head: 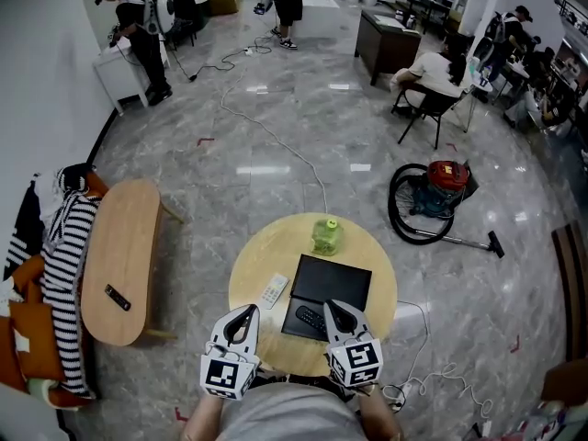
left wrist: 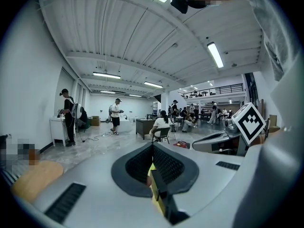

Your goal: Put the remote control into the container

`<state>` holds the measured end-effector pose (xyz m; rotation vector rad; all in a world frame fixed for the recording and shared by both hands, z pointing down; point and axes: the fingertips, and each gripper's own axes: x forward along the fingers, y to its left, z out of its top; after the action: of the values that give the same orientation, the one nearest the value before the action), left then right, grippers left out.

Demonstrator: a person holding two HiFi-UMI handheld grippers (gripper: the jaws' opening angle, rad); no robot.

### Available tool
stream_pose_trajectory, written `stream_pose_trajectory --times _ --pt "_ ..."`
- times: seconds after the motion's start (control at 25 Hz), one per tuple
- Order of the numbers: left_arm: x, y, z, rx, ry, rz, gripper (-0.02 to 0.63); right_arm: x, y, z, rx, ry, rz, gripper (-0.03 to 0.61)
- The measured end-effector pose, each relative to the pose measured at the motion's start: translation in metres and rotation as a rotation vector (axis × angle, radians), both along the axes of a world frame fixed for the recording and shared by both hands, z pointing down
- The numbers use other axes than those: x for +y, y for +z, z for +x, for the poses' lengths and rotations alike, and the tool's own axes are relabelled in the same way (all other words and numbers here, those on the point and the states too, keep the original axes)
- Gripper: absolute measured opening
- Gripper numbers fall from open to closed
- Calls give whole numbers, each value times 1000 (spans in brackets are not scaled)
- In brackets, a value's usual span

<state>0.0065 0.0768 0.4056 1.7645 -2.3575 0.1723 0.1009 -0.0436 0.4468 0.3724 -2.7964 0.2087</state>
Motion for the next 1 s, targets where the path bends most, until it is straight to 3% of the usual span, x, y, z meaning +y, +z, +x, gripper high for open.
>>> stream_pose_trajectory --times 0.4,0.68,1.0 --pt "55 12 -43 16 -35 8 8 45 8 -49 26 -44 -39 11" --pt "92 12 -73 17 -12 26 8 78 9 -75 -5 9 -48 11" --pt "117 20 -100 24 16 6 8 97 24 -98 57 58 -63 11"
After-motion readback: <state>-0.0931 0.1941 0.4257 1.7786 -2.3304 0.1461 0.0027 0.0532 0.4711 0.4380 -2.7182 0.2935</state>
